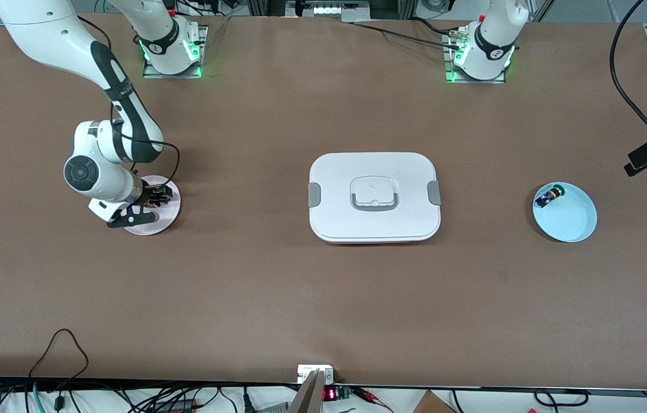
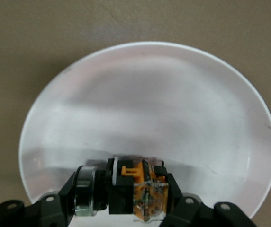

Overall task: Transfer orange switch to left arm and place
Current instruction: 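Lower the right gripper and close it on the orange switch, then lift the switch with the right gripper while the left gripper approaches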

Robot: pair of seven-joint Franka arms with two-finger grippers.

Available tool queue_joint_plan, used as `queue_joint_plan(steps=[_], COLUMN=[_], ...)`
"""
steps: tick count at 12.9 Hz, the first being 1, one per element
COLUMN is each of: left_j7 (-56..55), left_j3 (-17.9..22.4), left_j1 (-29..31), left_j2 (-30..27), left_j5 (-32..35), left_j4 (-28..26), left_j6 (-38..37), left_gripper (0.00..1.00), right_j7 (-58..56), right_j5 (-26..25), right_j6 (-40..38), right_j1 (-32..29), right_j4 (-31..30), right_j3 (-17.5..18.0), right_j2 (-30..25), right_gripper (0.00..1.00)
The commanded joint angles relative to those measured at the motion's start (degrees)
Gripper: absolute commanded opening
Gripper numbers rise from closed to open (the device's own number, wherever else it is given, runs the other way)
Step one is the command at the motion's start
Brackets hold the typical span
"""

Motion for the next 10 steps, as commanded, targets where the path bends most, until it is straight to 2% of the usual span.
queue_joint_plan(steps=[1,8,10], left_j7=[0.1,0.1,0.1], left_j3=[-0.2,-0.2,-0.4], left_j1=[0.2,0.3,0.1], left_j2=[0.9,1.5,1.7], left_j5=[0.4,0.4,0.4], left_j4=[1.8,1.8,1.8], left_j6=[-0.3,-0.3,-0.2], left_gripper=[1.00,1.00,1.00], right_j7=[-0.9,-3.9,-6.8], right_j5=[0.3,0.6,3.9], right_j6=[-1.7,-19.8,-22.8], right_j1=[-0.3,-0.6,-0.8], right_j4=[1.0,13.8,16.5], right_j3=[0.9,1.4,1.4], right_j2=[-2.4,-7.0,-8.4], right_gripper=[0.38,0.29,0.29])
